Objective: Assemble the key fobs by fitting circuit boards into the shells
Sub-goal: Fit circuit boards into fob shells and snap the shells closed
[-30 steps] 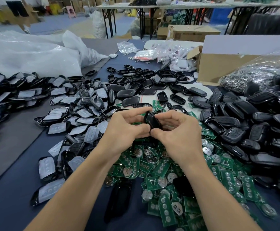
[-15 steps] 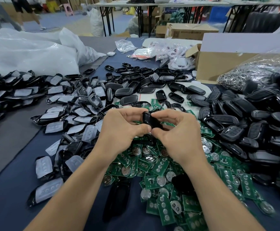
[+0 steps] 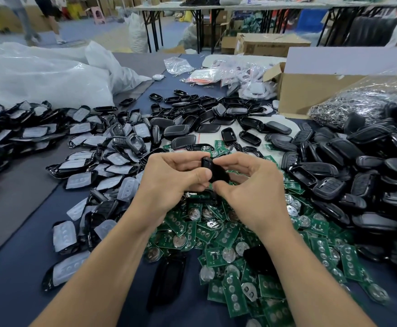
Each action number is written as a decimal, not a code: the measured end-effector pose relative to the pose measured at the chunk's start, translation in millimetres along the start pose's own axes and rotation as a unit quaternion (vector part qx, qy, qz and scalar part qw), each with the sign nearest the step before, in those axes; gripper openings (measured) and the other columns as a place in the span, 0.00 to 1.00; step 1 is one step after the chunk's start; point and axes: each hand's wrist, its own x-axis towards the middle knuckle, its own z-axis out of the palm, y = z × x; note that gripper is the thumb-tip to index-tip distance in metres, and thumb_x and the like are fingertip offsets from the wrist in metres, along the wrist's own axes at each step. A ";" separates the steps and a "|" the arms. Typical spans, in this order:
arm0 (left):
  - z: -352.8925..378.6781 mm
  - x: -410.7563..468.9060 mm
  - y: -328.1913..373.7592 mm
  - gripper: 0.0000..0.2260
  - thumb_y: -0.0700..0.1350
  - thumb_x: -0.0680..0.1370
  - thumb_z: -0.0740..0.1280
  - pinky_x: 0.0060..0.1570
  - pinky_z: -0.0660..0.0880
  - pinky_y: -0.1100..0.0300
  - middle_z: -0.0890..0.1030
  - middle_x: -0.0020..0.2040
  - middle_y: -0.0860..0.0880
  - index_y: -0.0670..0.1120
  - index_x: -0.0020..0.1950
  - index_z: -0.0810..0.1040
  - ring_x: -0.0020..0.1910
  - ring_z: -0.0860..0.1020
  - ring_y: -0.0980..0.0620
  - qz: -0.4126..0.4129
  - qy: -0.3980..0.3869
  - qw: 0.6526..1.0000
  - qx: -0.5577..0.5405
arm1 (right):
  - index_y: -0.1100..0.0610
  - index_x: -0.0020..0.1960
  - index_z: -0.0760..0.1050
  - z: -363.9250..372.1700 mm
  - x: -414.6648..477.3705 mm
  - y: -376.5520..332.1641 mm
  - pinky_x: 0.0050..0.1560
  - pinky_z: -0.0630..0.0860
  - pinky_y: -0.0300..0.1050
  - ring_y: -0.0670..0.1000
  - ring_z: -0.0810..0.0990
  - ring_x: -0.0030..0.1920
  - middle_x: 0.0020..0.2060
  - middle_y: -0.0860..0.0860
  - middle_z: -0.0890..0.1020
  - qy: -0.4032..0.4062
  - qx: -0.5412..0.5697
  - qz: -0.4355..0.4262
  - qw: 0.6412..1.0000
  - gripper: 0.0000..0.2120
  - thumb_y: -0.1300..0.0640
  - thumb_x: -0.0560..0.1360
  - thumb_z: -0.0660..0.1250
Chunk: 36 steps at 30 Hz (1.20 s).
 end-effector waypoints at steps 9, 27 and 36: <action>4.7 0.4 -1.7 0.07 0.37 0.72 0.78 0.38 0.83 0.61 0.89 0.43 0.43 0.47 0.48 0.89 0.41 0.88 0.46 -0.006 0.017 1.000 0.017 | 0.41 0.51 0.81 5.9 -5.7 -1.5 0.49 0.74 0.27 0.42 0.83 0.47 0.42 0.37 0.85 0.017 -0.111 -0.021 0.993 0.23 0.66 0.66 0.78; 11.9 2.7 -3.8 0.12 0.33 0.75 0.76 0.42 0.84 0.61 0.88 0.39 0.45 0.51 0.40 0.90 0.42 0.88 0.47 0.031 0.107 0.994 0.002 | 0.44 0.59 0.84 9.6 -0.3 -1.9 0.54 0.82 0.41 0.39 0.85 0.50 0.48 0.38 0.86 0.039 0.034 0.067 0.996 0.18 0.53 0.69 0.77; 7.3 1.4 -6.8 0.08 0.38 0.76 0.77 0.53 0.84 0.57 0.89 0.47 0.48 0.50 0.50 0.90 0.50 0.88 0.49 0.044 0.036 0.998 0.040 | 0.52 0.46 0.88 1.0 7.4 7.4 0.52 0.85 0.51 0.54 0.88 0.45 0.41 0.52 0.89 0.009 0.191 0.094 0.977 0.09 0.65 0.75 0.75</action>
